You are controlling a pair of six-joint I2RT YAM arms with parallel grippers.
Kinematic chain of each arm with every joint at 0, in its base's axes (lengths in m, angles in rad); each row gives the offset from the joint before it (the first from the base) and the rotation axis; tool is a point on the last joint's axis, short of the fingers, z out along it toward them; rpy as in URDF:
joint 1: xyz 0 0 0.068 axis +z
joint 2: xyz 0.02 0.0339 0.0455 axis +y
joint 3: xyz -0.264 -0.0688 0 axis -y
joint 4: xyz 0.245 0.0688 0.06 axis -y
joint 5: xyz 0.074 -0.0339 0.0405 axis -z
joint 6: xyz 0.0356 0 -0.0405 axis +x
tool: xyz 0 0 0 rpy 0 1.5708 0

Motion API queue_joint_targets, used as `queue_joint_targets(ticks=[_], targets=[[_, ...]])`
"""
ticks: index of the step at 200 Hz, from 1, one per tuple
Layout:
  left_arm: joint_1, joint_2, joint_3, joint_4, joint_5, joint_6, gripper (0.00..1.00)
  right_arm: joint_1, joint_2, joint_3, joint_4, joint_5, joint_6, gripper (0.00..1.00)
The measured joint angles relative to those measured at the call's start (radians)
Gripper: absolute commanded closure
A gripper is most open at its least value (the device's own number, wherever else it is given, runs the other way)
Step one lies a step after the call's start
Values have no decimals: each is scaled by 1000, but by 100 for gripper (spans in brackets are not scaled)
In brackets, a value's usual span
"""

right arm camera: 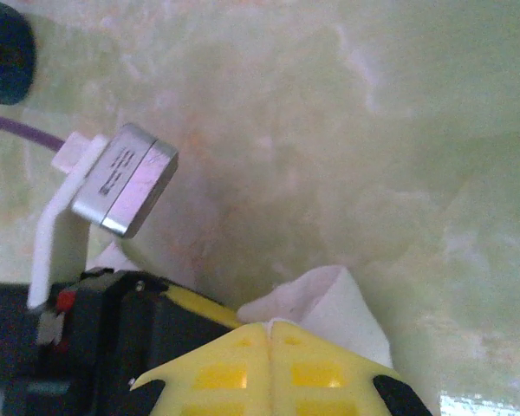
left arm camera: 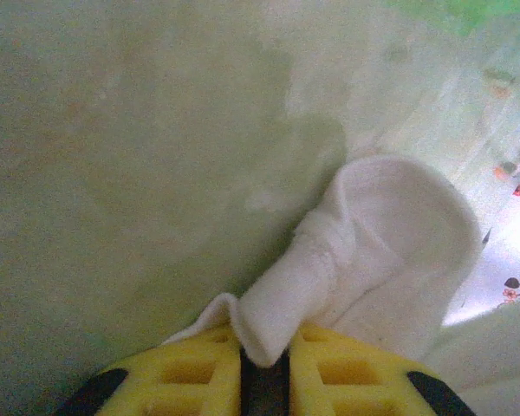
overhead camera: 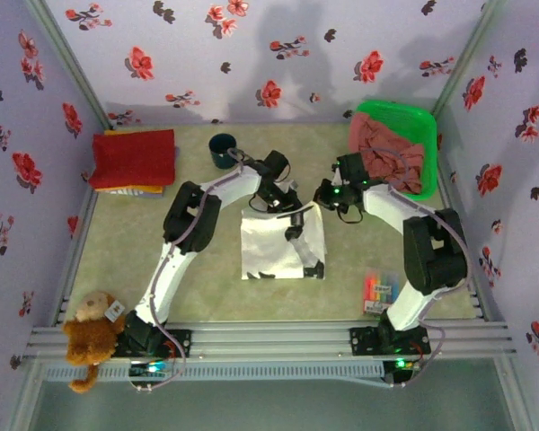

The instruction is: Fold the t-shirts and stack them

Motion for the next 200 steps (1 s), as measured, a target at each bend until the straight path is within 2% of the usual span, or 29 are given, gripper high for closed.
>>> queue_joint_targets(ticks=[63, 113, 138, 167, 200], targets=[[0, -8, -15, 14, 0, 0, 79, 0, 164, 47, 7, -1, 15, 100], [15, -9, 35, -67, -18, 18, 52, 10, 202, 72, -15, -5, -15, 100], [43, -32, 47, -135, -72, 32, 49, 13, 206, 74, -15, 1, -28, 100], [98, -121, 40, -218, -161, 65, 45, 15, 206, 74, -15, 5, -38, 100], [150, -338, -64, -283, -282, 132, 44, 15, 206, 74, -15, 5, -54, 100]])
